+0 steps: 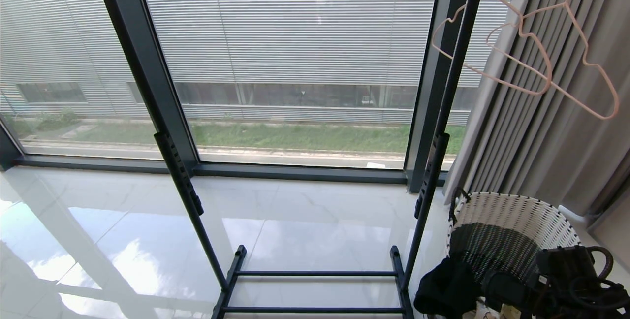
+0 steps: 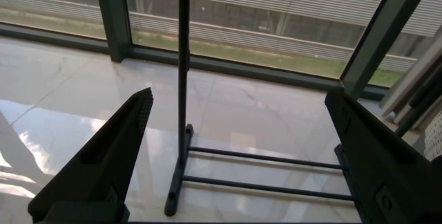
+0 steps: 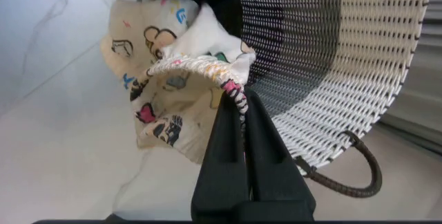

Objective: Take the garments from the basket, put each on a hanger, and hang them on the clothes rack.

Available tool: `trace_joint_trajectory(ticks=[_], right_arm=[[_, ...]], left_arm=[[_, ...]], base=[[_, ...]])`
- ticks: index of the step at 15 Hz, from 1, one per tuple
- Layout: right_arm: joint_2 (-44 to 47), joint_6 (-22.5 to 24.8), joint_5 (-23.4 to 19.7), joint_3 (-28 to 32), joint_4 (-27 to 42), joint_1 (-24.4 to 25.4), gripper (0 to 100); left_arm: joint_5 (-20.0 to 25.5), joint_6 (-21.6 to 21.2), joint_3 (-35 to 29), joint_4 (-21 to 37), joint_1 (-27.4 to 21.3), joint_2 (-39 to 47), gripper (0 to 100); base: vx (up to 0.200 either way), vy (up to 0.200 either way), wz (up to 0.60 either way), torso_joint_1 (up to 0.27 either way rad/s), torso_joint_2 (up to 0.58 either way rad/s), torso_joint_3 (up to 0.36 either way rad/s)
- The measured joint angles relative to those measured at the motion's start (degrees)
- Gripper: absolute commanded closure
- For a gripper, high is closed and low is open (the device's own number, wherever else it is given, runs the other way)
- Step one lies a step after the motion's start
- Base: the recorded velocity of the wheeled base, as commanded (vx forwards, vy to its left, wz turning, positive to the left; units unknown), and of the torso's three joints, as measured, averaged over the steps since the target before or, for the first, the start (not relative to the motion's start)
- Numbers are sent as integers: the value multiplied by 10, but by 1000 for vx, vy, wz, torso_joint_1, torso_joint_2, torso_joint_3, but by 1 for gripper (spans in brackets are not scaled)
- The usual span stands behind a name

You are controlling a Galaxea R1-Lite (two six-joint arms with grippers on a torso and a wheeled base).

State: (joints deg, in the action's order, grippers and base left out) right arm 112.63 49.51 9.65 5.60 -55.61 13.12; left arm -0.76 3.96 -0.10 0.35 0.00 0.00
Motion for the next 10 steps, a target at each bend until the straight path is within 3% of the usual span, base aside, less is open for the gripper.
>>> trace_joint_trajectory(ticks=[3, 5, 7, 10], right_arm=[[-52, 0, 2, -9, 5, -22, 100], [-101, 0, 3, 2, 48, -31, 100], [-165, -5, 2, 39, 181, -35, 100], [-283, -58, 1, 176, 519, -22, 100]], left_arm=[[0, 1, 0, 0, 0, 0, 0], [0, -1, 0, 0, 0, 0, 0], [0, -2, 0, 0, 0, 0, 0], [0, -1, 0, 0, 0, 0, 0]], base=[[0, 0, 0, 0, 0, 0], [0, 0, 0, 0, 0, 0], [0, 0, 0, 0, 0, 0], [0, 0, 0, 0, 0, 0]])
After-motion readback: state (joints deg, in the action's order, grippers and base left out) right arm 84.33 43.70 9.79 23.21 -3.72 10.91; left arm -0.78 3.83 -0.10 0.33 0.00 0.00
